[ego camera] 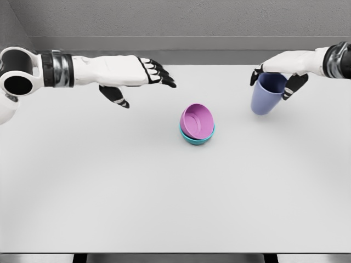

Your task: Stacking bowl and cup with both arms

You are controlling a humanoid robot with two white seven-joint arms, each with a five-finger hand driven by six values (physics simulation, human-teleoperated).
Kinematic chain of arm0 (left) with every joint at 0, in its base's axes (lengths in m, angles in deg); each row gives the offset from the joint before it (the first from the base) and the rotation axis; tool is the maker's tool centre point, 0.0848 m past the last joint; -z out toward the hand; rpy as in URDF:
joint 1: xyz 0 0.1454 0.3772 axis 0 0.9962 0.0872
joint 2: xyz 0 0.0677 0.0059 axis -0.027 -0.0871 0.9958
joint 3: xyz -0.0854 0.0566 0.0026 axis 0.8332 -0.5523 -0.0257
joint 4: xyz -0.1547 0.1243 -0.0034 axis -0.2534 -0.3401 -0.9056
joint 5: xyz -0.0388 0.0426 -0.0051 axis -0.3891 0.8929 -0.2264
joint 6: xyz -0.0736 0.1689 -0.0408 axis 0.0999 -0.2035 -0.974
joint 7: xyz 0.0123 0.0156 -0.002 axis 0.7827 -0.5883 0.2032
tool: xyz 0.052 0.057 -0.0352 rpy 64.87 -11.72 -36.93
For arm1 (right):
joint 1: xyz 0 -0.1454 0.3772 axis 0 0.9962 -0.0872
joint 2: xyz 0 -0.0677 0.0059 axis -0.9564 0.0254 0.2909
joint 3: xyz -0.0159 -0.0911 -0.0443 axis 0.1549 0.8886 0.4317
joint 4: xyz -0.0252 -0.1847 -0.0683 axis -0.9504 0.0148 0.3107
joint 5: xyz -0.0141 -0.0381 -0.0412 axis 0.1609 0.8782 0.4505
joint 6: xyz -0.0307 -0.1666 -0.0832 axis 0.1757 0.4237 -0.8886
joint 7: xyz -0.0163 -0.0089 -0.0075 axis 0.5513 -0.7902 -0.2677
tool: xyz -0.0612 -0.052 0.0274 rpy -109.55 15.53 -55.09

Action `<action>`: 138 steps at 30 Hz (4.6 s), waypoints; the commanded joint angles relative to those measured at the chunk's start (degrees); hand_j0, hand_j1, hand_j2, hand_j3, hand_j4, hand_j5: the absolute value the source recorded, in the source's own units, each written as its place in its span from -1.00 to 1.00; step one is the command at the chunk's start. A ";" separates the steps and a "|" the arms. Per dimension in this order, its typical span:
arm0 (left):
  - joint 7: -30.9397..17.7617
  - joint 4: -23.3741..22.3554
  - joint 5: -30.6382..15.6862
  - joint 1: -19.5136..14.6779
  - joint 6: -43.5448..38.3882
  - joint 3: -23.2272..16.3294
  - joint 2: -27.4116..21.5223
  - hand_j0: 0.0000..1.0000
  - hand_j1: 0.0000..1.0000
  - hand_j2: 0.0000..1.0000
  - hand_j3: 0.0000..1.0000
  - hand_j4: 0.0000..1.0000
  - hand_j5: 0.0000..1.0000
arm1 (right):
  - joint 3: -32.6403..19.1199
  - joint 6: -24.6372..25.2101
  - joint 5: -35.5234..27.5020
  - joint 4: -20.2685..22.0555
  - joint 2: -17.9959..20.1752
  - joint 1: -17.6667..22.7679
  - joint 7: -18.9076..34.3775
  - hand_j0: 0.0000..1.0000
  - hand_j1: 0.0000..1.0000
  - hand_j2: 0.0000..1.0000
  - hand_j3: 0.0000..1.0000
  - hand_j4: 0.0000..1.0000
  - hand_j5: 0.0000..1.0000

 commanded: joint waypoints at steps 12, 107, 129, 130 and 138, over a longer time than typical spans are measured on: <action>0.01 -2.08 -9.17 15.74 -0.03 26.28 -10.24 1.00 1.00 1.00 1.00 1.00 1.00 | -0.15 -0.86 -0.22 2.58 -1.16 -1.93 -0.03 0.41 0.41 0.41 0.41 0.41 0.41; 2.93 -13.69 -8.82 28.23 -0.03 38.84 5.23 1.00 1.00 1.00 1.00 1.00 1.00 | -0.77 -8.51 -0.13 13.92 -6.25 -2.72 -0.73 0.41 0.41 0.41 0.41 0.41 0.41; 2.93 -13.34 -8.91 28.23 -0.03 38.84 5.76 1.00 1.00 1.00 1.00 1.00 1.00 | -0.68 -8.15 0.13 11.63 -7.48 -1.58 -0.64 0.41 0.41 0.41 0.41 0.41 0.41; 2.93 -13.34 -8.91 28.23 -0.03 38.84 5.76 1.00 1.00 1.00 1.00 1.00 1.00 | -0.68 -8.15 0.13 11.46 -7.48 -1.58 -0.64 0.41 0.41 0.41 0.41 0.41 0.41; 2.84 -13.25 -8.91 28.23 -0.03 38.84 6.29 1.00 1.00 1.00 1.00 1.00 1.00 | -0.68 -8.15 0.22 10.05 -8.36 -1.49 -0.64 0.41 0.41 0.41 0.41 0.41 0.41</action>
